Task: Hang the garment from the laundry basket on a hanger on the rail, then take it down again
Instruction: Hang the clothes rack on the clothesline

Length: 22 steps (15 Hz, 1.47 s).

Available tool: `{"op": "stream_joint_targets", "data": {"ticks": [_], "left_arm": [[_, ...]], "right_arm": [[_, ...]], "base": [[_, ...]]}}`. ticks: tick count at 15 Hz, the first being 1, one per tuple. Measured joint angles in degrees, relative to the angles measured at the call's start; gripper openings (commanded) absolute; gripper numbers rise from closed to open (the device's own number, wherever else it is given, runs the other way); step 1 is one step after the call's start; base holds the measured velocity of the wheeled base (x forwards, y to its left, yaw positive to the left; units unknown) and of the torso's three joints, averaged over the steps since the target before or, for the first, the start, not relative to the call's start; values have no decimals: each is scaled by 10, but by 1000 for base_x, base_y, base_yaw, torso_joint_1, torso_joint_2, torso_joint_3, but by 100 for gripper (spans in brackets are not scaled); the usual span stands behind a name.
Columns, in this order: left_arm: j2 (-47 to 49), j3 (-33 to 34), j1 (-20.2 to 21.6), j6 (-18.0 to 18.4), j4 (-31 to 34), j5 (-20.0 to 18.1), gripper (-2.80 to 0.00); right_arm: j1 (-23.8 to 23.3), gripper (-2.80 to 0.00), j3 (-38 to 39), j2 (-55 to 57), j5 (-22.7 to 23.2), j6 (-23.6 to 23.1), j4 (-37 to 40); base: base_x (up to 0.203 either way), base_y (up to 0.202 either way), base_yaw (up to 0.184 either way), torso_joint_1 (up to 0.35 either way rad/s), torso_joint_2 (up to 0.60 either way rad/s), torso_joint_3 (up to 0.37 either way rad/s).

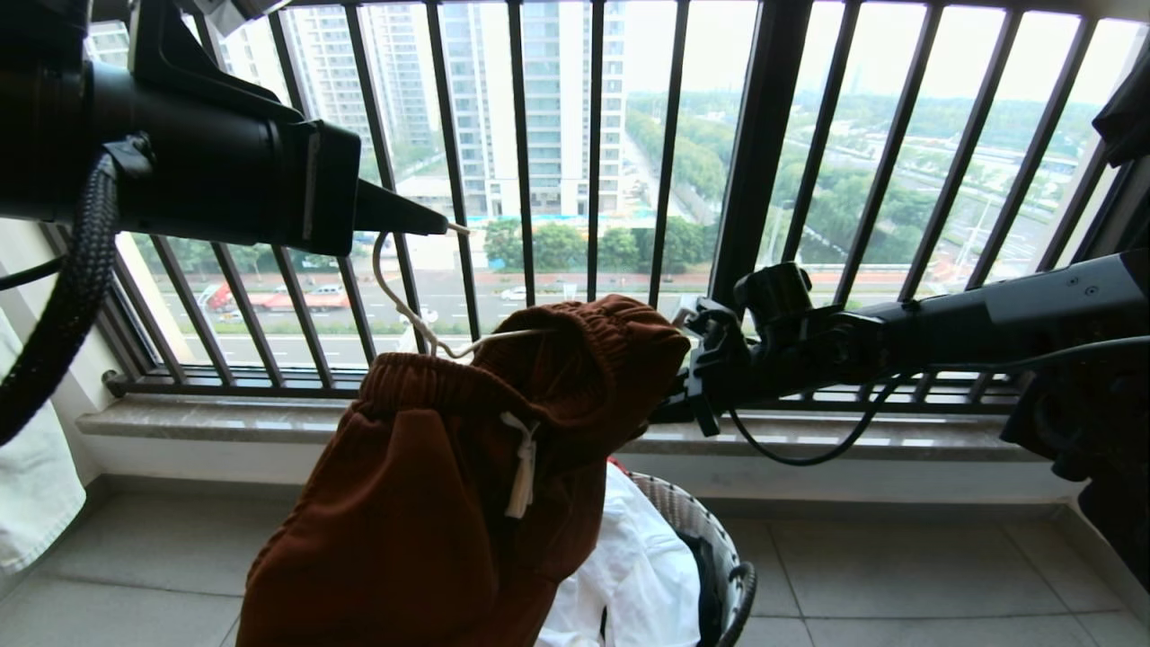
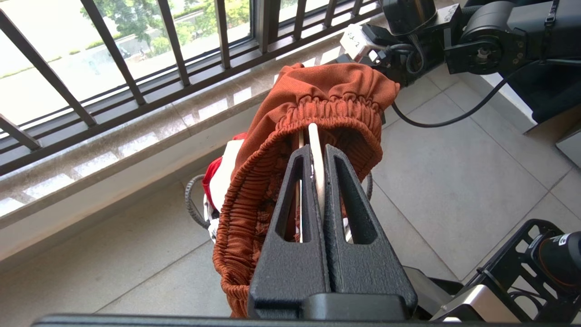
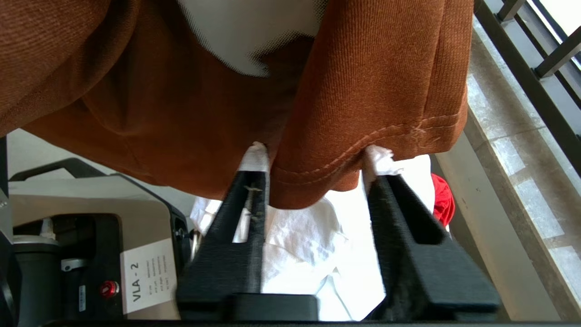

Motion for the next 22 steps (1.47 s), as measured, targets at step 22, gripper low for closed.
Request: {"op": "stream_joint_targets", "data": {"ticks": [22], "left_arm": [[-5,-43,2,2,2,5,-280]], "right_arm": [[-45,-280,-94,99,-123,15,9]], "base": [[0,0,0,0,0,0]]}}
